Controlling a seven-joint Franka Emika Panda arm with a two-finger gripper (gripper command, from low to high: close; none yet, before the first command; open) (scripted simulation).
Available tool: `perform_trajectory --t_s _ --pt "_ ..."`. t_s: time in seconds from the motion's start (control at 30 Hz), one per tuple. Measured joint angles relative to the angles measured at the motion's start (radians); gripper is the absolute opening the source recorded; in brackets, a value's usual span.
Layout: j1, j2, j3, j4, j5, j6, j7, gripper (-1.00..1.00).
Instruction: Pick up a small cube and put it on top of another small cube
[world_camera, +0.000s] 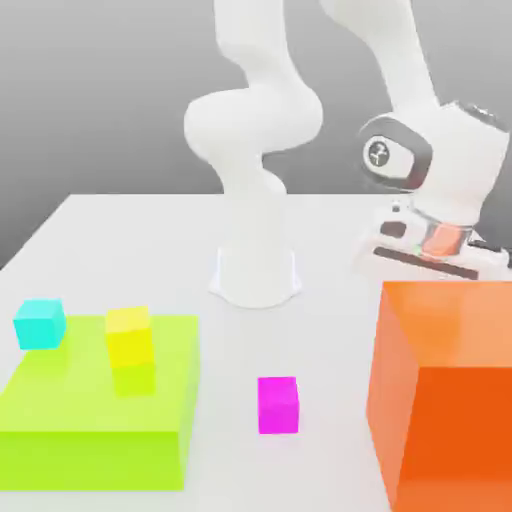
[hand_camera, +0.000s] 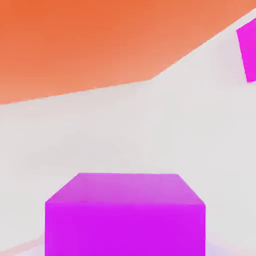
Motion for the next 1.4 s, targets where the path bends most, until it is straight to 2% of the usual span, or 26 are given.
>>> perform_trajectory --t_s 0.33,0.4,0.67,1.17,1.37,1.4 --pt "-0.136 -0.169 -0.009 0.061 -0.279 -0.493 -0.037 -1.0" --pt "-0.177 -0.2 -0.035 0.071 -0.304 -0.549 -0.033 -1.0" --pt "-0.327 -0.264 -0.213 0.078 -0.23 -0.441 0.017 -1.0" --pt "-0.596 -0.32 -0.566 0.085 -0.033 -0.189 0.104 -1.0" --pt "-0.603 -0.177 -0.639 0.03 0.012 0.039 0.093 -1.0" --pt "-0.601 -0.155 -0.644 0.021 0.015 0.069 0.09 1.0"
